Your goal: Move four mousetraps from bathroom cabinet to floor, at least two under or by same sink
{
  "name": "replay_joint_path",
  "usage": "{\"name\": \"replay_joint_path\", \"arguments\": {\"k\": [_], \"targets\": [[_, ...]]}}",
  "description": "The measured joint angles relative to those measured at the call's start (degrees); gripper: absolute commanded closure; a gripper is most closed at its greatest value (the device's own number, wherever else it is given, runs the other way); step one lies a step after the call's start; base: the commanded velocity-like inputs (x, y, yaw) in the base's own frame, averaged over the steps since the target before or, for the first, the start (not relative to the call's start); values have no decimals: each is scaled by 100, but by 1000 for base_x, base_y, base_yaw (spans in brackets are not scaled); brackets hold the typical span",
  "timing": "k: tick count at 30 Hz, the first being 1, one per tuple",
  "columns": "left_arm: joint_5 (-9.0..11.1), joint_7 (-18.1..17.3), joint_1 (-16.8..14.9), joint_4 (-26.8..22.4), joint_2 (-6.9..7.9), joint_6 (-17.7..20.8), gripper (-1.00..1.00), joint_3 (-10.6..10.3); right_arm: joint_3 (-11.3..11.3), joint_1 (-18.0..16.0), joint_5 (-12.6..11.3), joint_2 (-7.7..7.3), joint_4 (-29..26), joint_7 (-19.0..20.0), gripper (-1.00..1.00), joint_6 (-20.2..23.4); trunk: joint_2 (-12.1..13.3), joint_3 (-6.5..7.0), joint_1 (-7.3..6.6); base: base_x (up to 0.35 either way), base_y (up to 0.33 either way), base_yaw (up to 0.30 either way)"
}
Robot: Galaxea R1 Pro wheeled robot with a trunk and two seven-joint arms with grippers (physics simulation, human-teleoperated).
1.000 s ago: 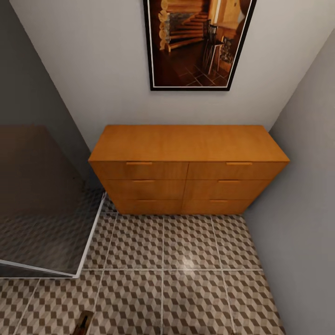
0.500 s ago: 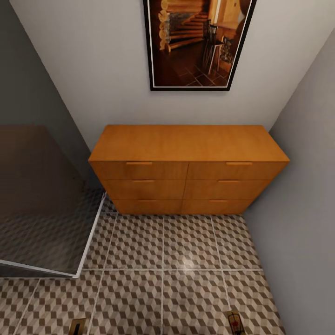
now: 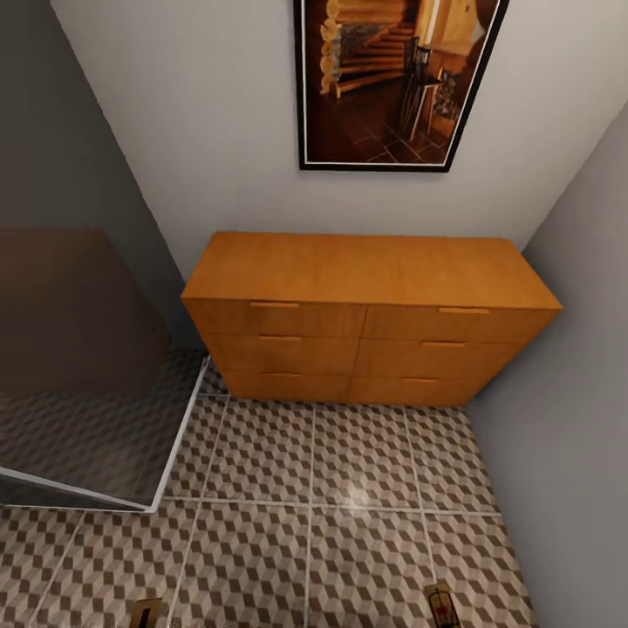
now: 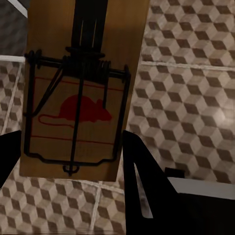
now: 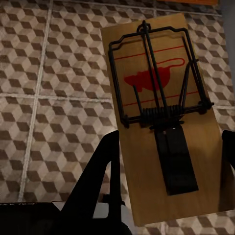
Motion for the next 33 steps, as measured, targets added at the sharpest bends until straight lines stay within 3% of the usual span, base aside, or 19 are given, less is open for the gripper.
{"name": "replay_joint_path", "arguments": {"k": [13,33], "targets": [[-1,0,7,5,-17,8,100,-3,-1,0,-5,1,18,-2,100,3,0,6,1,-35,0,285],[-2,8,7,1,-18,16,100,-3,-2,0,-4,6,25,-2,100,3,0,88,2,-220,0,274]]}}
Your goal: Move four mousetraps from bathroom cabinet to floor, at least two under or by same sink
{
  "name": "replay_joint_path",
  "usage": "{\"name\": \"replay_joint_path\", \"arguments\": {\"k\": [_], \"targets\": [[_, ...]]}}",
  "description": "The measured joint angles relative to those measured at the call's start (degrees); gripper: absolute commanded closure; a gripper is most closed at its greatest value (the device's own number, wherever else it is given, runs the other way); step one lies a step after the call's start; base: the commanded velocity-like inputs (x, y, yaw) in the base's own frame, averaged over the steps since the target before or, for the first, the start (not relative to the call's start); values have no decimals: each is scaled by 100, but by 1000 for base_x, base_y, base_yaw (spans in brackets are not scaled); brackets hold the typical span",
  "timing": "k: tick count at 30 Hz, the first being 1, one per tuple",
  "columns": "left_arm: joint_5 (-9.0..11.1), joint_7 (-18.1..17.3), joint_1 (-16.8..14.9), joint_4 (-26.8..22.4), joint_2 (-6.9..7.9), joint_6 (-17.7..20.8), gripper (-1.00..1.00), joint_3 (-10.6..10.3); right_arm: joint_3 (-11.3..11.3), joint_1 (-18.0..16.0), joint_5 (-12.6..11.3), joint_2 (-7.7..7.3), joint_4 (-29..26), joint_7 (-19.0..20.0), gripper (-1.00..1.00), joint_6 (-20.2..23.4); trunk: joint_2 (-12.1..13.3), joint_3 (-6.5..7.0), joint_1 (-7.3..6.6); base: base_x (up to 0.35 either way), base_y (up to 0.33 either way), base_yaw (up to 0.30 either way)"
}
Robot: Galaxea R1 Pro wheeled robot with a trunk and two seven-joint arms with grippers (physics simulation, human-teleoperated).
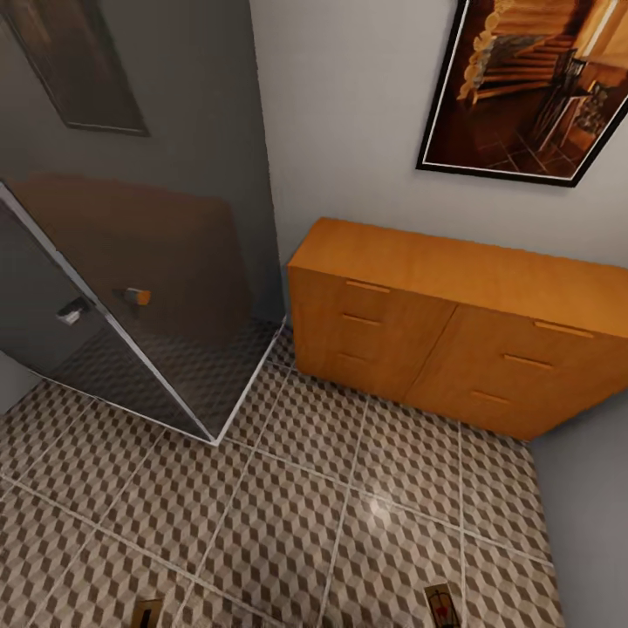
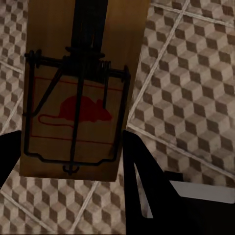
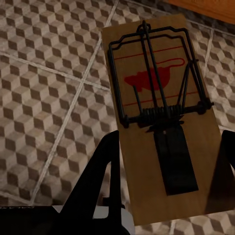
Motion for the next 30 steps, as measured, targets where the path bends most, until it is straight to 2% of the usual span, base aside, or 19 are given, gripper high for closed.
{"name": "replay_joint_path", "arguments": {"k": [30], "targets": [[0,0,0,-1,0,0,100,0,0,0,3,0,40,0,100,-4,0,131,0,-210,0,273]]}}
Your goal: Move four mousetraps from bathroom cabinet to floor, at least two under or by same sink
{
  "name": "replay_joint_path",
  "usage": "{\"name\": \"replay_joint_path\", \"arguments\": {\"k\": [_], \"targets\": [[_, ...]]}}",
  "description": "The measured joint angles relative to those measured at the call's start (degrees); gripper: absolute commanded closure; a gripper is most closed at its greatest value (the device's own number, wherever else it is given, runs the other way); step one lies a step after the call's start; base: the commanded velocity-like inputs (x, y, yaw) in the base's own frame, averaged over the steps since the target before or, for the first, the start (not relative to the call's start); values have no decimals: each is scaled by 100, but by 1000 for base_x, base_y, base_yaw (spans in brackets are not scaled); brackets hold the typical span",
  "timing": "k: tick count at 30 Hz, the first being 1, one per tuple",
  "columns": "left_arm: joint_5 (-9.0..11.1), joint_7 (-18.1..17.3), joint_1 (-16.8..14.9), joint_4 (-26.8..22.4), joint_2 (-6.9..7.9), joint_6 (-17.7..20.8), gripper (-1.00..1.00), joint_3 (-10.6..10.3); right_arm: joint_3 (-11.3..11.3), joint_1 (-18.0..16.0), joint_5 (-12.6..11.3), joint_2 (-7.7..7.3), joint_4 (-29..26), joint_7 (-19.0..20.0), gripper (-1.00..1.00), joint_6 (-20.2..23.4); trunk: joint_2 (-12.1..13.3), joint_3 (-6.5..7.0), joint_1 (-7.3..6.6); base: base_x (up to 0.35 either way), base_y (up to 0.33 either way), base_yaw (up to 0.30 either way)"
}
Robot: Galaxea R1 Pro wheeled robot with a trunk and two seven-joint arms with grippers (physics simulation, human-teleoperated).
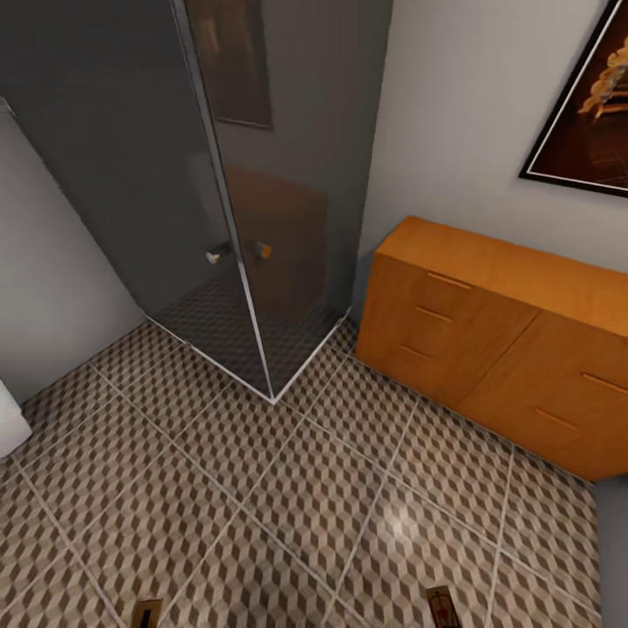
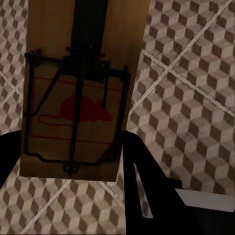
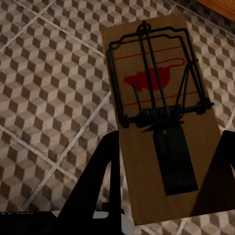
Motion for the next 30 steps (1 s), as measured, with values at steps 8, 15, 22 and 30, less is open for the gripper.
{"name": "replay_joint_path", "arguments": {"k": [8,15,22,30], "targets": [[0,6,0,-1,-8,0,100,-1,0,0,0,0,-2,0,100,-4,0,36,0,-206,0,273],[-1,8,0,0,-12,0,100,-1,1,0,2,0,-2,0,100,-4,0,66,0,-203,0,273],[0,9,1,-1,-17,0,100,0,8,0,4,6,-2,0,100,-4,0,96,-2,-86,0,273],[2,9,0,0,-18,-1,100,0,9,0,1,8,0,1,100,-4,-1,131,-4,183,65,273]]}}
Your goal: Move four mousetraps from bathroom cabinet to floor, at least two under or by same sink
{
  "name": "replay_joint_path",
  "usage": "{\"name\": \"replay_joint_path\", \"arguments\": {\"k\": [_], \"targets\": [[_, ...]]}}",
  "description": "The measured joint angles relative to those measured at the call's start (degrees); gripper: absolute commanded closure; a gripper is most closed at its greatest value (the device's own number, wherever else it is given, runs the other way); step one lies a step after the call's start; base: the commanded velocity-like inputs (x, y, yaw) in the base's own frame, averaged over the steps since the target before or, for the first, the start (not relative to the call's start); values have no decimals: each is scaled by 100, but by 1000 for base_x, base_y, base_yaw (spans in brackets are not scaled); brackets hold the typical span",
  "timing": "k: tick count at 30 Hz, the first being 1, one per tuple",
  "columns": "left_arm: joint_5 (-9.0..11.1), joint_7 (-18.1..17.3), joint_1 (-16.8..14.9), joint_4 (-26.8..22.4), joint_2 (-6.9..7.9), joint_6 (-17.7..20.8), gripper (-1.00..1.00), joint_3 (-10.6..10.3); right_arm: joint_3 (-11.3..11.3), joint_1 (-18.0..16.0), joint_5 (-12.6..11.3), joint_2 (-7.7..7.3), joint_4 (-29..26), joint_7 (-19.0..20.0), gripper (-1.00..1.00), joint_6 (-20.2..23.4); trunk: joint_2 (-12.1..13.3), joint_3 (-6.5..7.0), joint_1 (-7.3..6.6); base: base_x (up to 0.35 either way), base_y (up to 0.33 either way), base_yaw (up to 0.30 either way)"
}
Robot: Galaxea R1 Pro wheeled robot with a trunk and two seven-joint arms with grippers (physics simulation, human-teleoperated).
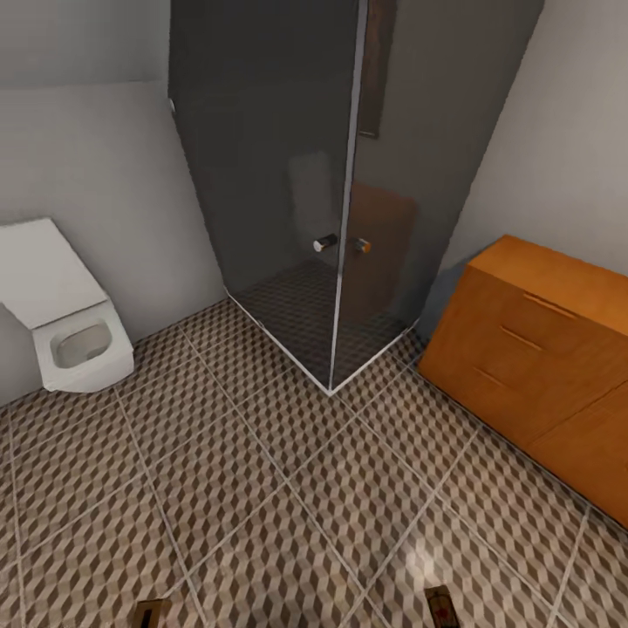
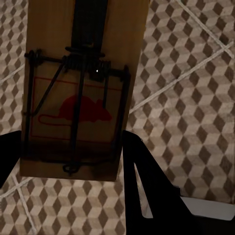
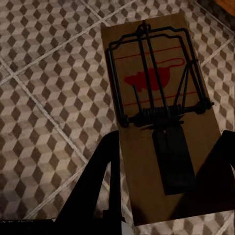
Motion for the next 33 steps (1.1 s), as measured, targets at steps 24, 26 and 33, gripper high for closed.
{"name": "replay_joint_path", "arguments": {"k": [24,26,33], "targets": [[-1,0,0,-1,0,1,100,0,0,0,3,0,4,-1,100,7,1,98,2,43,16,273],[-1,0,0,-1,0,1,100,0,0,0,3,0,5,-1,100,8,1,106,2,0,0,273],[-1,0,0,-1,-2,1,100,-1,3,0,3,0,5,-1,100,8,1,133,2,0,0,273]]}}
